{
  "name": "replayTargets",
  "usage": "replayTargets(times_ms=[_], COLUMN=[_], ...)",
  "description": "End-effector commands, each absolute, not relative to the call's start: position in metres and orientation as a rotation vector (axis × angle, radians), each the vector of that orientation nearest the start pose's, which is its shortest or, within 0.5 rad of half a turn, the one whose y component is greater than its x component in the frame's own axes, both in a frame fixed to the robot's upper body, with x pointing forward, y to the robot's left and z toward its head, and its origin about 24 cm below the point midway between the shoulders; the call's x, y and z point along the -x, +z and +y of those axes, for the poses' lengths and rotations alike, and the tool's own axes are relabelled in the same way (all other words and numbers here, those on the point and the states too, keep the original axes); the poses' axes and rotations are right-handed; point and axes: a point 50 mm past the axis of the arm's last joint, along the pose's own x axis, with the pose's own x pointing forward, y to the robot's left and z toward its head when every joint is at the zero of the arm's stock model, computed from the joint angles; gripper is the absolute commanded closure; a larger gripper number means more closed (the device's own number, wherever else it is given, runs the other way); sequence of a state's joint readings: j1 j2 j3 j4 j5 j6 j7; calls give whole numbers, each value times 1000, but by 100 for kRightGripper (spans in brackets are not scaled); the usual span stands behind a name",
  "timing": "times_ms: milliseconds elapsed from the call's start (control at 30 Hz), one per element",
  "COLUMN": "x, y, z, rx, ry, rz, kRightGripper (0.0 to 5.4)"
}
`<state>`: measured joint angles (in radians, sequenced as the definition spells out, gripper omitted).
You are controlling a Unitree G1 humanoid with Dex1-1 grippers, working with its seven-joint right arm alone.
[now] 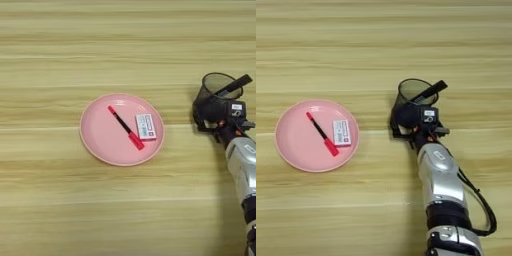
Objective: Move the objects on the table
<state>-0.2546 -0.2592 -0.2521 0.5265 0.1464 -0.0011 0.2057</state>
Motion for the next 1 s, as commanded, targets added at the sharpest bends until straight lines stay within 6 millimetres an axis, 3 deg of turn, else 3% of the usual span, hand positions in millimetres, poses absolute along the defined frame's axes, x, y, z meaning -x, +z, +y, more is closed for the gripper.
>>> replayTargets(times_ms=[33, 533, 733, 1000], x=[-307, -315, -316, -316], y=[52, 62, 61, 60], z=[-258, -262, -262, -258], rx=[45, 47, 42, 37], ry=[-75, -76, -68, -49], rz=[56, 26, 18, 12], kRightGripper=[4, 4, 65, 70])
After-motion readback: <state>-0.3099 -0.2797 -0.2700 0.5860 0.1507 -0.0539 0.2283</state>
